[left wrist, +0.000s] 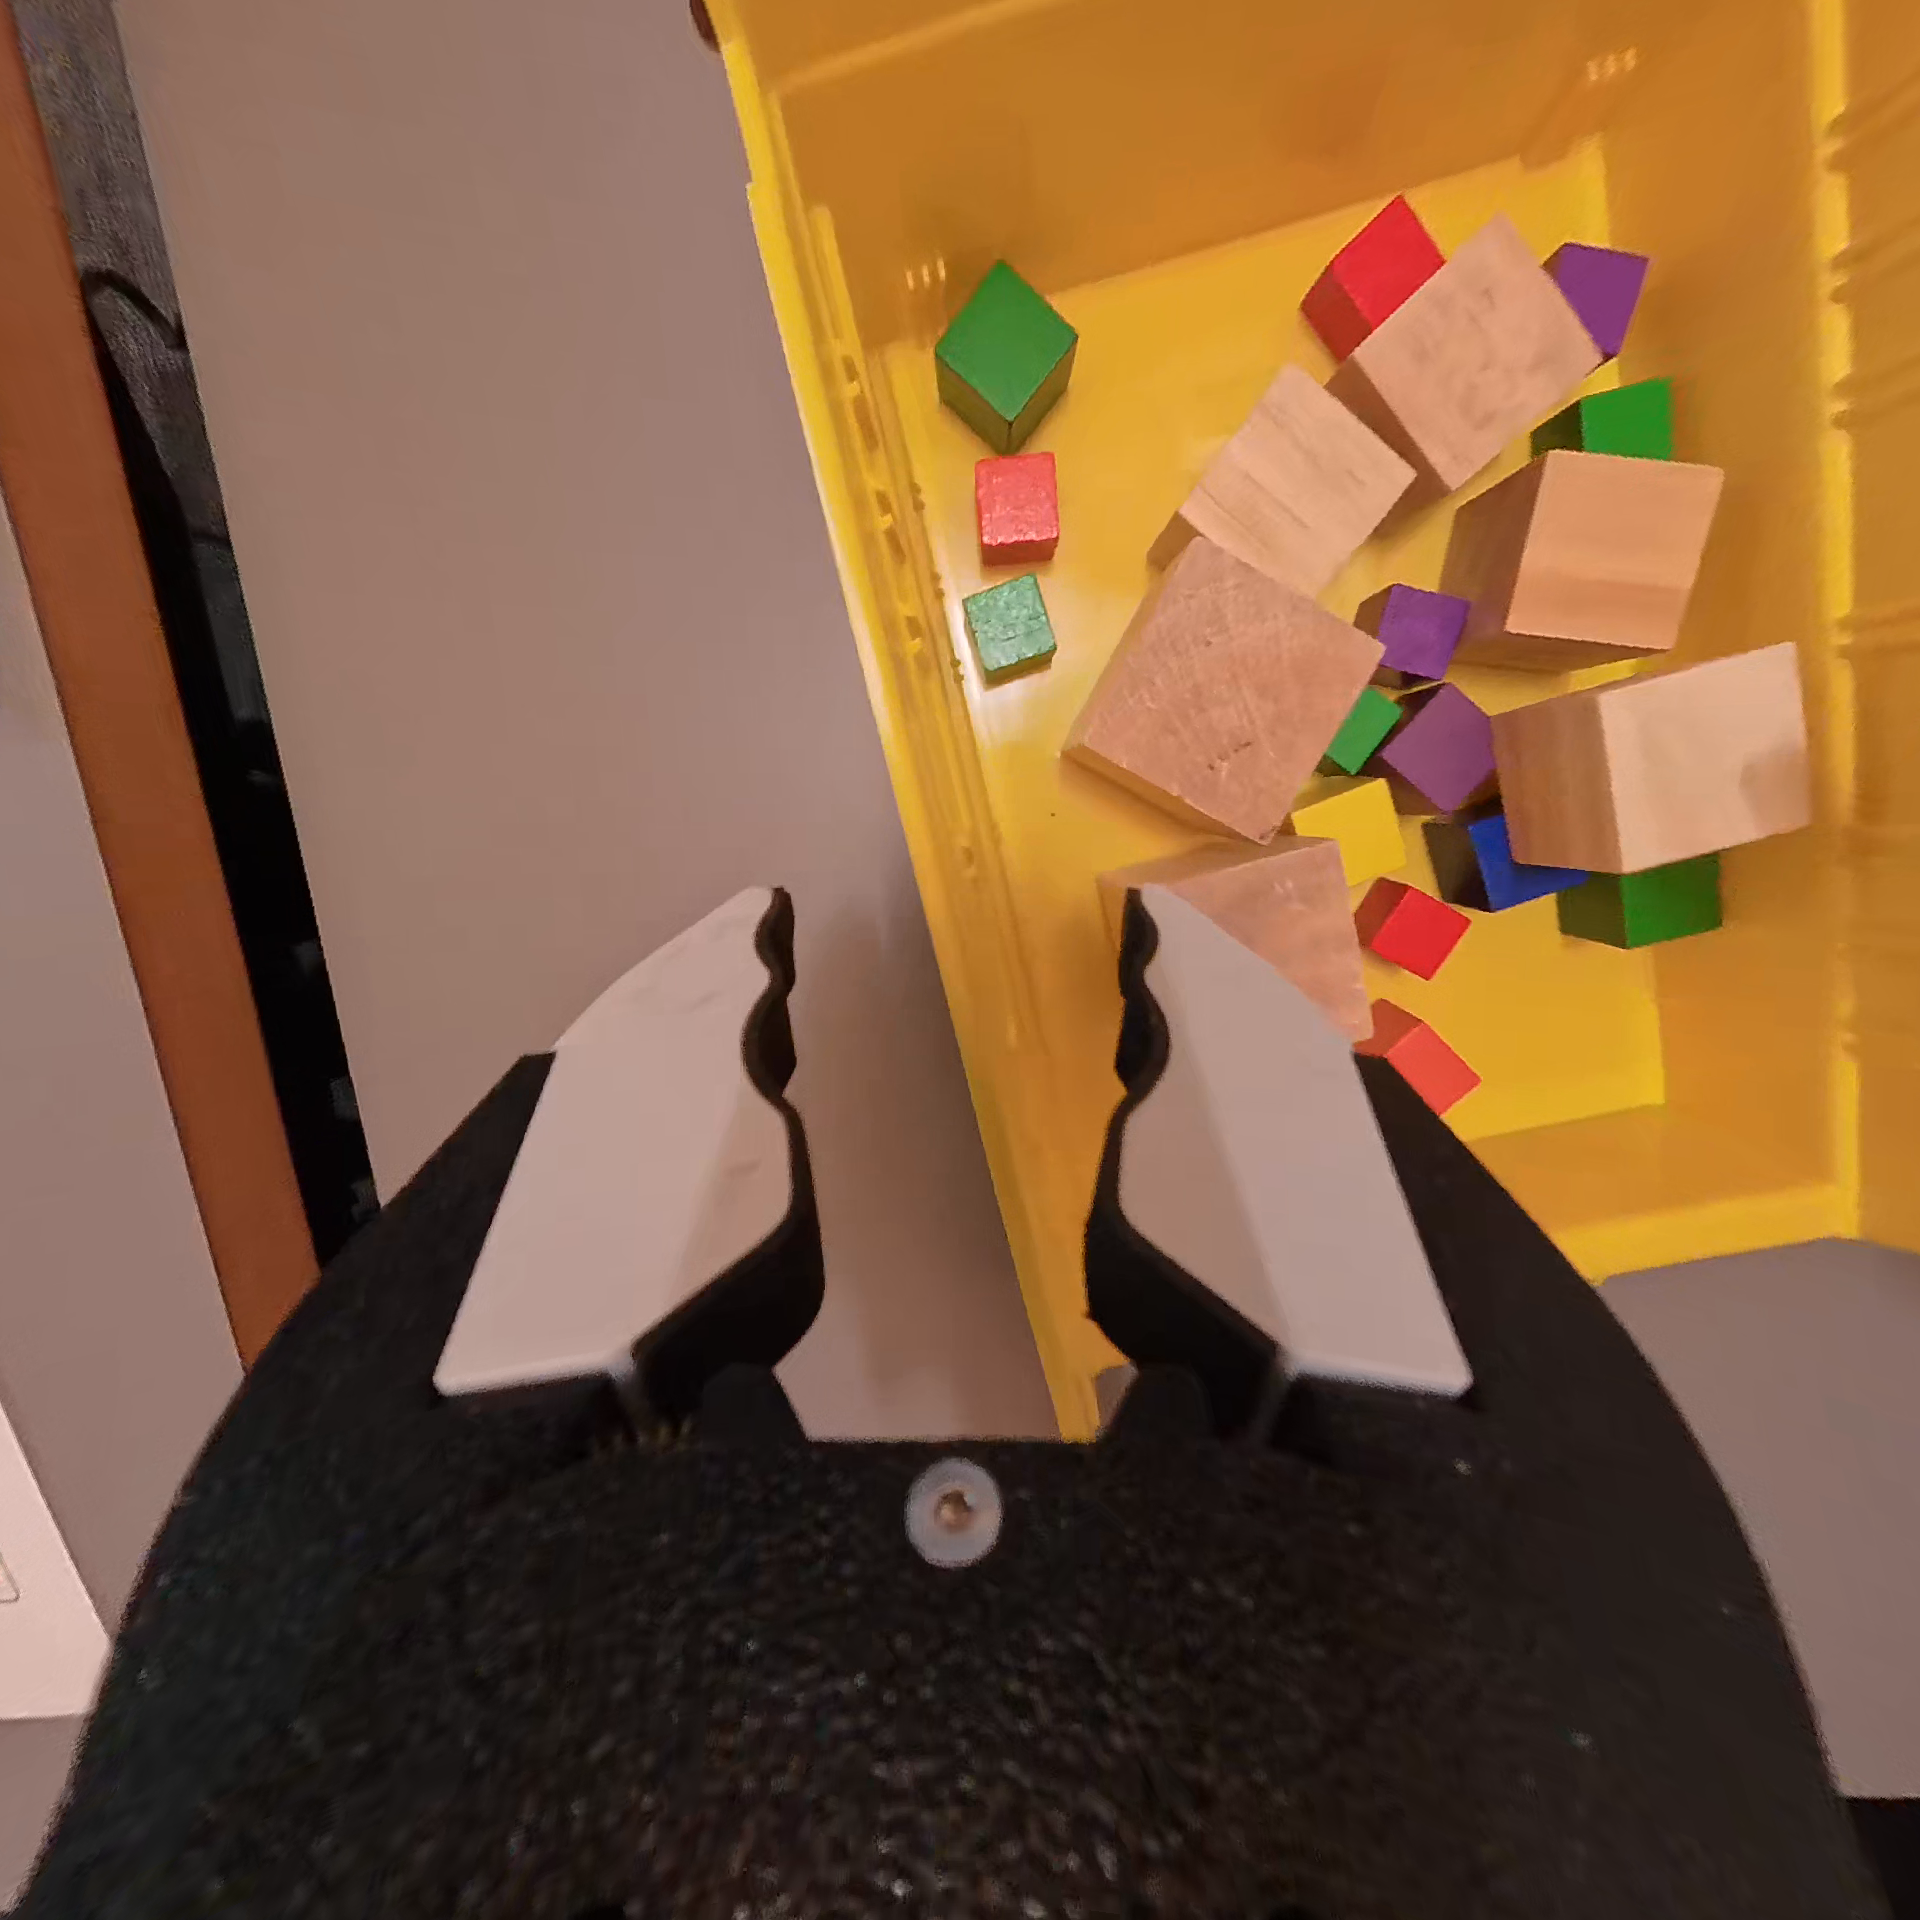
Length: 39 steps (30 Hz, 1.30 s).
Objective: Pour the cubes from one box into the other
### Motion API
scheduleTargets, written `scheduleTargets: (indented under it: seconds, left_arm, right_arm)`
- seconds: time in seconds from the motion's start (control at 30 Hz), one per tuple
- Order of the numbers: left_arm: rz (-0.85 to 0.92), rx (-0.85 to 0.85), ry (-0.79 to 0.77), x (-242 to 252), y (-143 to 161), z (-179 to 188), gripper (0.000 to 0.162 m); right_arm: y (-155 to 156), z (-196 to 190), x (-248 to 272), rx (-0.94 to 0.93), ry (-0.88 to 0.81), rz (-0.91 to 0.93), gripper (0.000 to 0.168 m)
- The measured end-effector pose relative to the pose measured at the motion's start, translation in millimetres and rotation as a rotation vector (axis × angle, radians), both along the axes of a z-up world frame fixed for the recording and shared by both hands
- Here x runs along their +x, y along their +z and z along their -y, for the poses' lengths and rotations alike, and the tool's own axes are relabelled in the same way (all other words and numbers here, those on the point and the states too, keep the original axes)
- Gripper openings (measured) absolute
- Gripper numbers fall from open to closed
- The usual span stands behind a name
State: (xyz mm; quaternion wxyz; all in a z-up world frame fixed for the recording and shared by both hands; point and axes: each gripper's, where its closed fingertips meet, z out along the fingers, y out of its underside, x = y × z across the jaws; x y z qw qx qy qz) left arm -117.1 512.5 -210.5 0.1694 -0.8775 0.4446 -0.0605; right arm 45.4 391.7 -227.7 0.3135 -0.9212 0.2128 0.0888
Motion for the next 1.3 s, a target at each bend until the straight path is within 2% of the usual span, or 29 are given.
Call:
scheduleTargets:
  seconds: [0.13, 0.3, 0.63, 0.87, 0.93, 0.97, 1.03, 1.13, 1.3]
  left_arm:
    - [-0.028, -0.046, 0.022, 2, -9, -3, 0.054]
    - [-0.077, -0.102, 0.021, -2, -16, -5, 0.045]
    - [-0.165, -0.123, 0.026, 6, -19, -10, 0.035]
    - [-0.142, -0.153, 0.052, 14, -20, -19, 0.029]
    - [-0.151, -0.180, 0.045, 15, -26, -18, 0.022]
    - [-0.161, -0.186, 0.036, 14, -30, -18, 0.019]
    - [-0.174, -0.199, 0.020, 13, -35, -17, 0.013]
    - [-0.142, -0.228, 0.036, 15, -36, -17, 0.004]
    - [-0.130, -0.240, 0.043, 15, -37, -16, 0.003]
  right_arm:
    - [-8, -6, 2, -0.054, -0.005, 0.030, 0.082]
    - [-17, -5, -10, -0.119, -0.036, -0.090, 0.070]
    - [-24, 0, 15, -0.325, -0.010, 0.126, 0.051]
    - [-29, -7, 8, -0.330, -0.042, -0.059, 0.033]
    - [-30, -8, 2, -0.343, -0.019, -0.101, 0.022]
    - [-29, -8, -2, -0.357, 0.013, -0.119, 0.011]
    - [-28, -6, -4, -0.412, 0.076, -0.103, 0.009]
    - [-30, -5, -4, -0.450, 0.065, -0.109, 0.008]
    - [-31, -5, -4, -0.487, 0.044, -0.093, 0.008]
